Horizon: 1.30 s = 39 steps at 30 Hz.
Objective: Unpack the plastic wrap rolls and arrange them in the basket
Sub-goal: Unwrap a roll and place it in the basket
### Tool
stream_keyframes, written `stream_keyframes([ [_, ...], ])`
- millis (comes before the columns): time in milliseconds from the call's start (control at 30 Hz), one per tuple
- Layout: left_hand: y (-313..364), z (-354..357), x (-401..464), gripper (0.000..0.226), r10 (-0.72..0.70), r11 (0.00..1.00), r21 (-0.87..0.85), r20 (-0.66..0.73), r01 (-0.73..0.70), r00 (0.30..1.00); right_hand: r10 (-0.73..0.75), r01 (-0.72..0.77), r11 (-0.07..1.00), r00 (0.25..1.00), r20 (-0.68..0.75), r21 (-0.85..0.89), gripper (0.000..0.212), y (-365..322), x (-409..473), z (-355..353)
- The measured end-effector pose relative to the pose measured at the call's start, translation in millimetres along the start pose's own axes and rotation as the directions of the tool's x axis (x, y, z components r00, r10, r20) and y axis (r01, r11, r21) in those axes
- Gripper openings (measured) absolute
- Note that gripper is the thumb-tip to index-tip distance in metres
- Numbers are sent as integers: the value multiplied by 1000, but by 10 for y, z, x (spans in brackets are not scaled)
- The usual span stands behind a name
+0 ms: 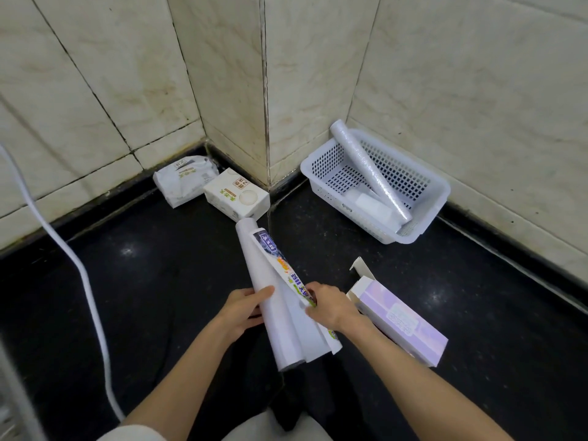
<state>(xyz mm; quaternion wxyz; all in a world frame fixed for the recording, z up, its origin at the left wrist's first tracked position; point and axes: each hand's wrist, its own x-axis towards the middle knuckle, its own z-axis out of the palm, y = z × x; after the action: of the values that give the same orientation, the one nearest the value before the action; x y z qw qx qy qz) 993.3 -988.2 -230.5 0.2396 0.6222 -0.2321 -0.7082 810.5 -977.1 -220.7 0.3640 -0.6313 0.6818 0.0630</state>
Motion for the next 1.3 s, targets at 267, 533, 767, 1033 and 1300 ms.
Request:
stream_keyframes([
  [267,5,-137,-89,53,162,987,0,85,-162,983,123,-182,980,880,-459,-86,30,428,-163,-508],
  [533,232,361,-204,47,260,960,63,151,-272,954,245,-422,902,679,-692,-94,33,1182,-529,-1016],
  [767,332,654,-305,57,275,947,113,201,-301,940,410,-427,901,777,-477,80,37,1383,-667,-882],
  [1033,551,920,-404,52,401,841,248,311,-481,861,45,211,799,913,-406,563,21,636,-764,-986],
  [1300,1031,1229,-347,33,518,825,-32,443,-564,732,-65,344,694,905,-421,633,36,365,-722,-1395],
])
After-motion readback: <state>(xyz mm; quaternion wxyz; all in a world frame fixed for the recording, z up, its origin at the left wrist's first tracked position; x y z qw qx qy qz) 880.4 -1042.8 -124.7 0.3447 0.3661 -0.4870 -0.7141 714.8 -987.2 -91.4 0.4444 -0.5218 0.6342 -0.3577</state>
